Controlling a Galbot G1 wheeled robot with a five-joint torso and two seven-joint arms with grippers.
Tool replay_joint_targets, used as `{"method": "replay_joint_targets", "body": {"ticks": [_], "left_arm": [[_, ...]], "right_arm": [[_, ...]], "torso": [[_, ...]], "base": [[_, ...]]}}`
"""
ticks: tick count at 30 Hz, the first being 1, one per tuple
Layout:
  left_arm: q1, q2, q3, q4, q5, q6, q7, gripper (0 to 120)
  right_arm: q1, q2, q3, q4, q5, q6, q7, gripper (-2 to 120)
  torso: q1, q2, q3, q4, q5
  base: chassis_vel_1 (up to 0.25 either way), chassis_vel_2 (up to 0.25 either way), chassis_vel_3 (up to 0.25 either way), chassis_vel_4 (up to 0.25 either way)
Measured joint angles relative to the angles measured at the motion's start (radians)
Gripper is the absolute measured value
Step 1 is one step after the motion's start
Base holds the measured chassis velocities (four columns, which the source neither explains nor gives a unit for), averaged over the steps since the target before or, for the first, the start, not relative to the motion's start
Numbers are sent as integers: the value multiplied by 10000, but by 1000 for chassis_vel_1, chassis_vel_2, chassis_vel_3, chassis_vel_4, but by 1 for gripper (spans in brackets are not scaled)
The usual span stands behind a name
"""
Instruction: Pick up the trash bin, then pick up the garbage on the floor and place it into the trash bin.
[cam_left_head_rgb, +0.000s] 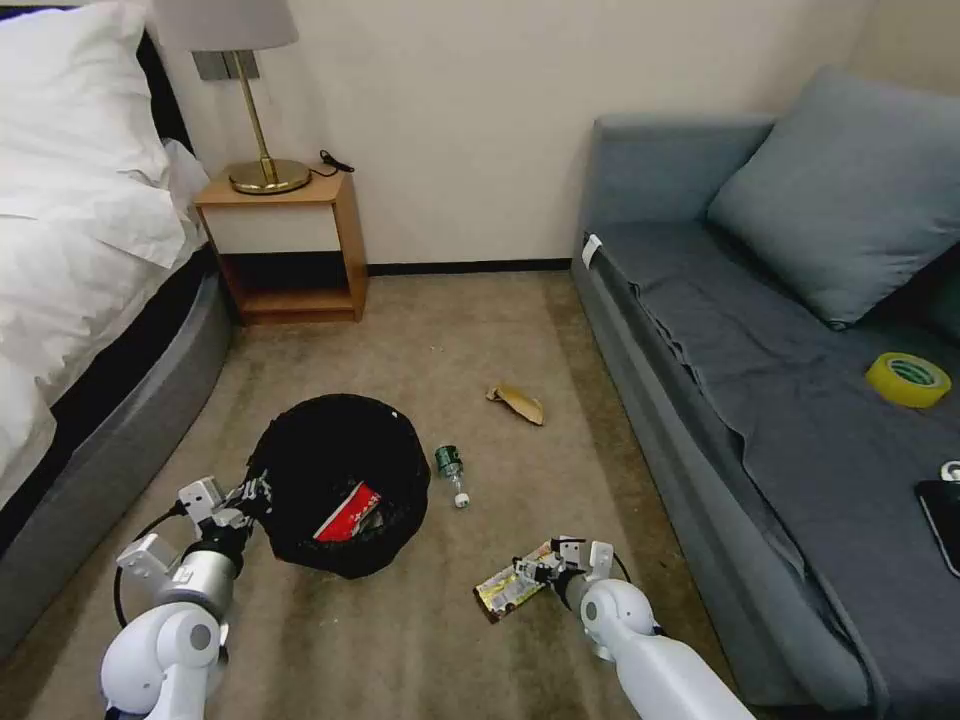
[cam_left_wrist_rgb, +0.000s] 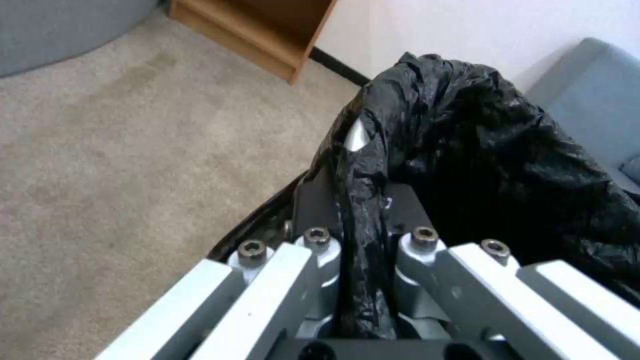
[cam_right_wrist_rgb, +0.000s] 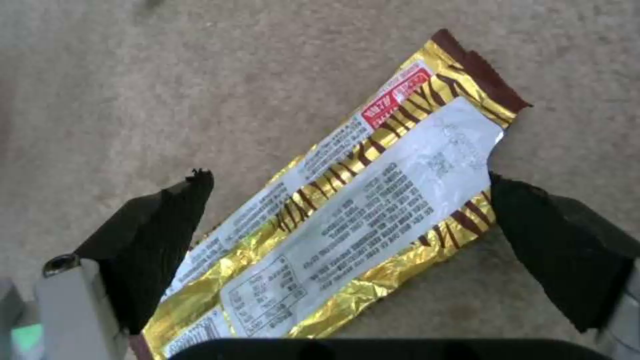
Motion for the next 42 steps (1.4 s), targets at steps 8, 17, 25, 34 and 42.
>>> {"method": "replay_joint_targets", "body": {"ticks": [8, 17, 25, 34, 42], "left_arm": [[70, -9, -16, 69, 49, -66, 39, 5], [40, 38, -58, 237, 75, -110, 60, 5], [13, 29, -62, 343, 139, -134, 87, 5], [1, 12, -52, 374, 189, -144, 107, 5], [-1, 5, -78, 374, 199, -145, 107, 5]], "right_arm": [[98, 167, 51, -101, 165, 84, -7, 100], [212, 354, 78, -540, -90, 50, -129, 90], [252, 357, 44, -668, -236, -4, -256, 59], [200, 376, 22, -754, -331, 24, -479, 27], [202, 411, -18, -785, -327, 37, -500, 0]], "torso": [[0, 1, -1, 0, -5], [0, 3, -3, -3, -9], [0, 5, -4, -7, -15], [0, 5, -3, 1, -1], [0, 4, -2, 2, 0]], "base": [[0, 0, 0, 0], [0, 0, 0, 0], [0, 0, 0, 0], [0, 0, 0, 0], [0, 0, 0, 0]]}}
